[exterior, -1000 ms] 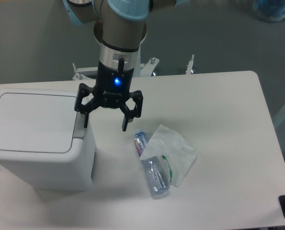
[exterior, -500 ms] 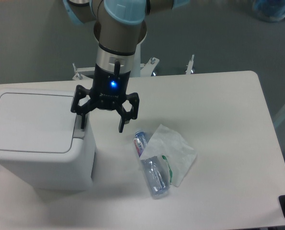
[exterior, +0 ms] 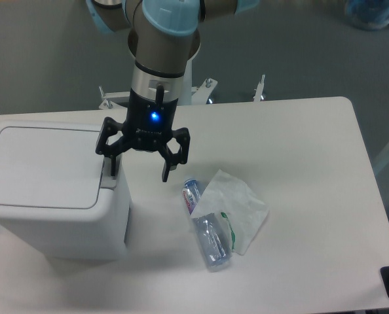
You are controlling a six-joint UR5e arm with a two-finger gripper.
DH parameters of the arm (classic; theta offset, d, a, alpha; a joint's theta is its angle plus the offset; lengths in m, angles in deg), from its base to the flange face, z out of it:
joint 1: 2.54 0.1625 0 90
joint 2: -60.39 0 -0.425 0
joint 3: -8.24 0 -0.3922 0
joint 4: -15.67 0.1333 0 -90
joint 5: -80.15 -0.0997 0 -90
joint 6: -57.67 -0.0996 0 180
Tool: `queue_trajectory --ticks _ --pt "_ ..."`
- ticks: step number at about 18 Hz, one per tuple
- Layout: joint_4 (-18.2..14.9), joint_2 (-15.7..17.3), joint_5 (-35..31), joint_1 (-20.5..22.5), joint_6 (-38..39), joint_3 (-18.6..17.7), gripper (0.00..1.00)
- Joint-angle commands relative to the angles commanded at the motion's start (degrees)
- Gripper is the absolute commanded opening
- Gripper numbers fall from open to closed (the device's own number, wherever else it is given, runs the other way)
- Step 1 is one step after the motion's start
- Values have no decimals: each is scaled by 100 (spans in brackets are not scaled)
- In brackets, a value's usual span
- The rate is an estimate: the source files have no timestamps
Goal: Open the trash can
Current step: 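Push the lid tab so the white lid swings open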
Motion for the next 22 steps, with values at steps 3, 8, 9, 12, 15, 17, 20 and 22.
queue_trajectory --ticks 3,8,9,12,15,17,20,22 --pt "0 -9 0 0 0 -9 100" --pt "0 -9 -9 0 9 -9 100" --pt "0 -17 -9 0 9 0 100" --pt "0 -9 -9 0 9 0 100" --pt "0 -18 -9 0 9 -9 100" --pt "0 0 -9 9 -9 105 100" --pt "53 88 0 88 -394 281 100" --pt "44 228 0 237 -580 412 100"
